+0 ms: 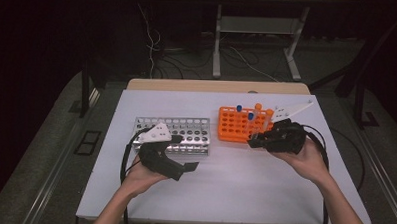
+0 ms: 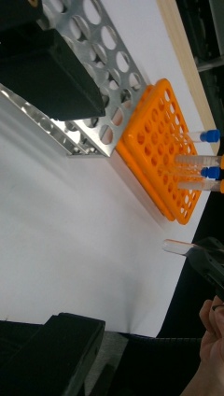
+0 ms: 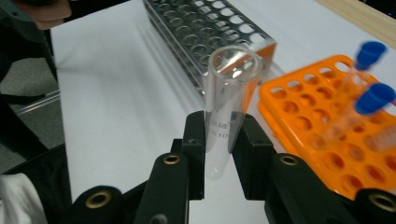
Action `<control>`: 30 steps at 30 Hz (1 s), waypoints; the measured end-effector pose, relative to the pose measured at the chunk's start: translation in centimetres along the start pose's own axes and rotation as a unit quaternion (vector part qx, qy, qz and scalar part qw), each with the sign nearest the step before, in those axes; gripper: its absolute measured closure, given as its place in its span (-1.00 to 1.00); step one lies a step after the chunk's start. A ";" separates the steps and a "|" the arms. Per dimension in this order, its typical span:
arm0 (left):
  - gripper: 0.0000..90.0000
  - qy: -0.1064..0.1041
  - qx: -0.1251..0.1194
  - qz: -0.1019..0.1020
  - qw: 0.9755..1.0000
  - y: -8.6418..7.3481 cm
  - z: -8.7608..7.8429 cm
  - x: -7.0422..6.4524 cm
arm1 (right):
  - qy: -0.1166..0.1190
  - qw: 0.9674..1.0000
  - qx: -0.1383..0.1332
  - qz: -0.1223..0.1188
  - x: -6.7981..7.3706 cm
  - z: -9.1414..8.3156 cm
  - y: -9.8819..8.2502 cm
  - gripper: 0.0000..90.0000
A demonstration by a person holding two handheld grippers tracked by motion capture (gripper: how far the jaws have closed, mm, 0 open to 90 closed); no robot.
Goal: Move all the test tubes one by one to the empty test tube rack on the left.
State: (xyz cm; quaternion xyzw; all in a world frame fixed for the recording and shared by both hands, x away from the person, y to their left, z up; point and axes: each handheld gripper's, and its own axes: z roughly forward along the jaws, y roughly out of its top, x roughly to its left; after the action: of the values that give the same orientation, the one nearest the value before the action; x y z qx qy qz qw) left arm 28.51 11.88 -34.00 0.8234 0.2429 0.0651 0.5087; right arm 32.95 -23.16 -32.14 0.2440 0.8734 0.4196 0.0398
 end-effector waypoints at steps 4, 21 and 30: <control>-1.00 -0.012 0.011 0.012 1.000 1.1 0.5 -0.1 | 0.015 1.000 0.005 -0.014 0.8 0.8 0.8 0.66; -0.91 -0.050 0.043 0.036 0.997 3.7 1.9 -0.1 | 0.064 0.996 0.023 -0.052 3.2 4.1 2.4 0.66; -0.70 -0.075 0.057 0.043 0.995 4.8 2.3 0.0 | 0.086 0.993 0.031 -0.072 4.7 5.4 3.0 0.66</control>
State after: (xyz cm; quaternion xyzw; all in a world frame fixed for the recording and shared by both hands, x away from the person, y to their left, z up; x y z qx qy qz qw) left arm 30.91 8.23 -30.91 0.8633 0.1718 0.0116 0.4744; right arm 31.53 -15.57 -32.71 0.1445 0.9015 0.4078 -0.0124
